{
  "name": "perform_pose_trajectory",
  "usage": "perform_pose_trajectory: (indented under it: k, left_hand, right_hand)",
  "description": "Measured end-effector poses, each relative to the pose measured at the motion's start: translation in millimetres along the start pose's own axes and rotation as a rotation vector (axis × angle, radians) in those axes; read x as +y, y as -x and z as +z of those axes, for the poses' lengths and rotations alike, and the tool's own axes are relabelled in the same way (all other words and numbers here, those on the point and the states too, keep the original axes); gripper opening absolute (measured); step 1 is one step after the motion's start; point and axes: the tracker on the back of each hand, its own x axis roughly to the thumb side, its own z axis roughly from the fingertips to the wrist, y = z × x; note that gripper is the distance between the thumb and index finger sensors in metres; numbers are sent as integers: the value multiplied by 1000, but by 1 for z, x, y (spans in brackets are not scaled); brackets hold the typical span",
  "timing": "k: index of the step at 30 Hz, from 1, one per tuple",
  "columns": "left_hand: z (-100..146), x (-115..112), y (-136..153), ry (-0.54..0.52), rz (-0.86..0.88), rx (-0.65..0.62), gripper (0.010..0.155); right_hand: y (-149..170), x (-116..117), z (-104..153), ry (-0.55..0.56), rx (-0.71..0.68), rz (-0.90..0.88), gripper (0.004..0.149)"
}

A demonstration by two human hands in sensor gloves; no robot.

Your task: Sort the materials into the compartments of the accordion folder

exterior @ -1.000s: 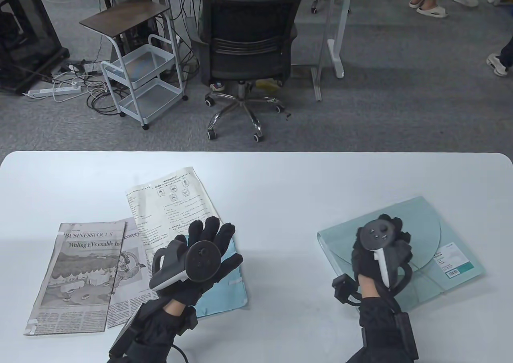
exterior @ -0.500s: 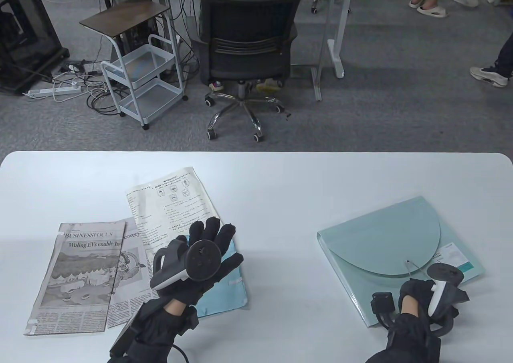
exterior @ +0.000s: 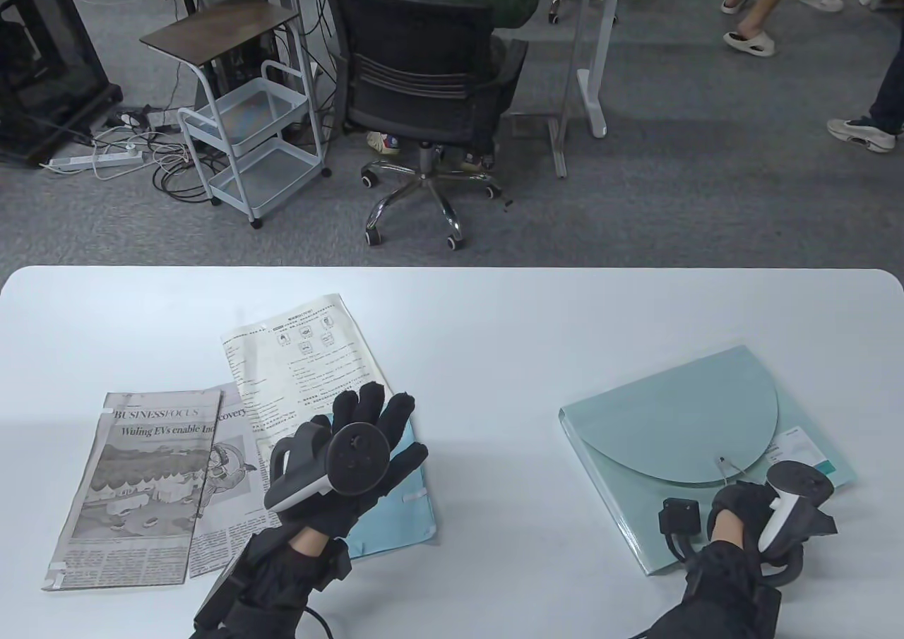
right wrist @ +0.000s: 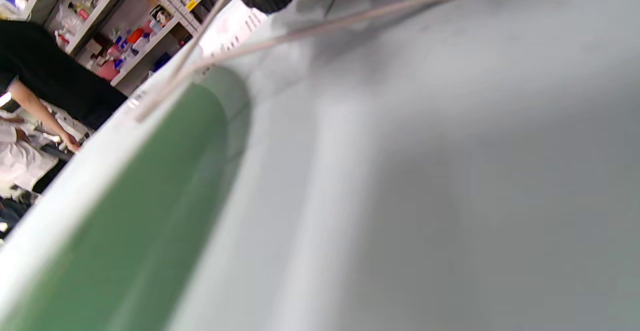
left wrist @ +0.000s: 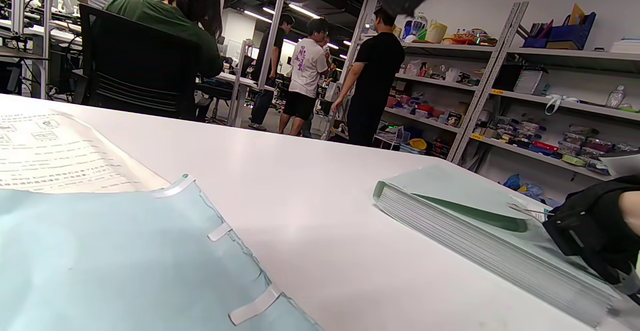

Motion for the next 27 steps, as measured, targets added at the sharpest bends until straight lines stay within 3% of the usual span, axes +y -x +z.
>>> perform_pose_trajectory:
  k: [13,19,20,24,27]
  left_hand:
    - [6,8,-1,-40,28,-13,72]
    - [5,8,0,-28,36,-6,73]
    - [5,8,0,-30,37,-5,73]
    - [5,8,0,-30,33,-4,74]
    - [5,8,0,-28,37,-5,73]
  right_hand:
    - [0,-11,2,-77,35,-137,36]
    - [5,-13,0,-56,41,-208,36]
    - [5,-14,0,-55,47,-225,41]
    - [5,-14,1,-44,72,-229,84]
    - [5,-14,1,-42,80,-244,85]
